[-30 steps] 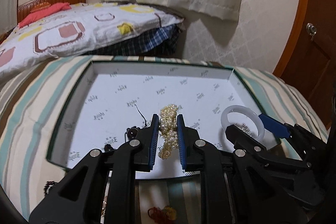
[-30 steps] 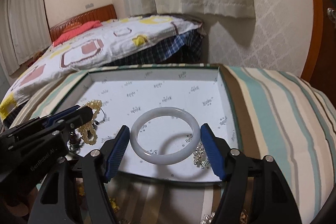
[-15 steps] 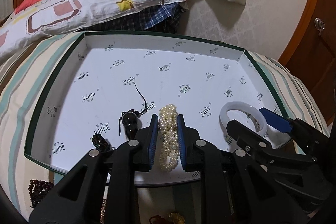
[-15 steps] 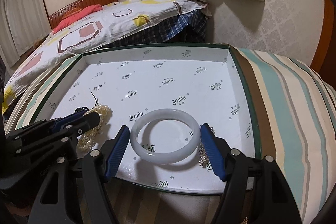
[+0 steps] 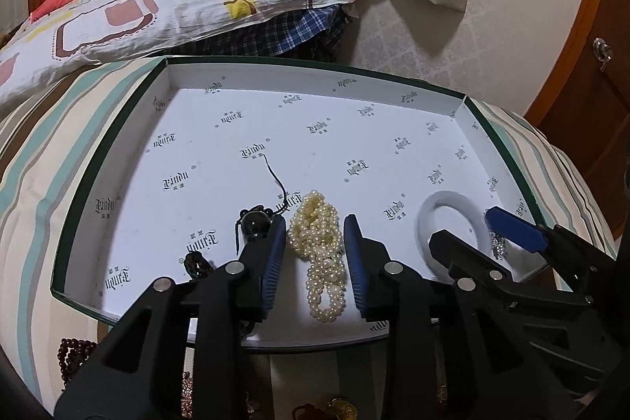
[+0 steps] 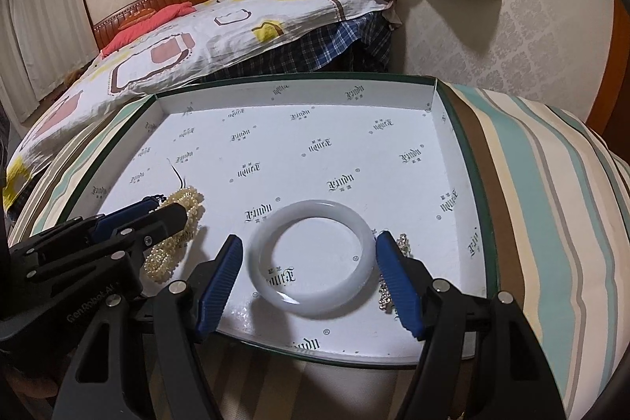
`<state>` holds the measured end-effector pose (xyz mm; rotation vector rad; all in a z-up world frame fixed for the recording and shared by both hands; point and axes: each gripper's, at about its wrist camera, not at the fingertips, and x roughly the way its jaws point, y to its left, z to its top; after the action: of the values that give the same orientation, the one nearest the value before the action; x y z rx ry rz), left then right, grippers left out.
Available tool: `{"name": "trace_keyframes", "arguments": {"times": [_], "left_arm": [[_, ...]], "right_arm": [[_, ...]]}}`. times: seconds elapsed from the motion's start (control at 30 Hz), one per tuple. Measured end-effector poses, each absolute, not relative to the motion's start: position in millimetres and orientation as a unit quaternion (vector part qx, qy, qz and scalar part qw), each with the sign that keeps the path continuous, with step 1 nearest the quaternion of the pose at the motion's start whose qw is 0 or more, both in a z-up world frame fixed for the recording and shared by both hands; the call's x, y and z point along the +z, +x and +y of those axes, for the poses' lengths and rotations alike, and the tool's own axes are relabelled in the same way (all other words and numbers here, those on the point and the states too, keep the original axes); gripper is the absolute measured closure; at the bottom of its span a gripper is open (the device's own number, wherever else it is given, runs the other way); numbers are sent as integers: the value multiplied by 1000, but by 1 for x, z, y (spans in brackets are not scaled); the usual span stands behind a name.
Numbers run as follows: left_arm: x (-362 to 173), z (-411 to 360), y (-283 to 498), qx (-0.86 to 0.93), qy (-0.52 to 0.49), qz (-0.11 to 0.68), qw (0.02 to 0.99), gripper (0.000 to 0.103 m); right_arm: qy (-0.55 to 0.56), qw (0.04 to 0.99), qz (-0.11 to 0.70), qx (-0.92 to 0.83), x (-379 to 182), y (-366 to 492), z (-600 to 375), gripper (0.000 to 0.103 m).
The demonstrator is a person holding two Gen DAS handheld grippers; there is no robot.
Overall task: Organize jewelry
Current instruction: 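Carry the pearls and bangle into the green box and open both tools, then withdraw both open tools from the box back over the table jewelry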
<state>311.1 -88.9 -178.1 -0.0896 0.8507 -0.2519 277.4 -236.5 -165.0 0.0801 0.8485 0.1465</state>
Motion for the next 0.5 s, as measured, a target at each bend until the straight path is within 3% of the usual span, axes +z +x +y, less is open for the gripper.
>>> {"name": "trace_keyframes", "arguments": {"times": [0.17,0.5], "left_arm": [[-177,-89,310,-121,-44,408,904,60],[-169,-90,304,-125,-45,393,910,45]], "right_arm": [[36,911,407,66,-163,275,-238,34],[38,919,389,57,-152,261,-243,34]]}}
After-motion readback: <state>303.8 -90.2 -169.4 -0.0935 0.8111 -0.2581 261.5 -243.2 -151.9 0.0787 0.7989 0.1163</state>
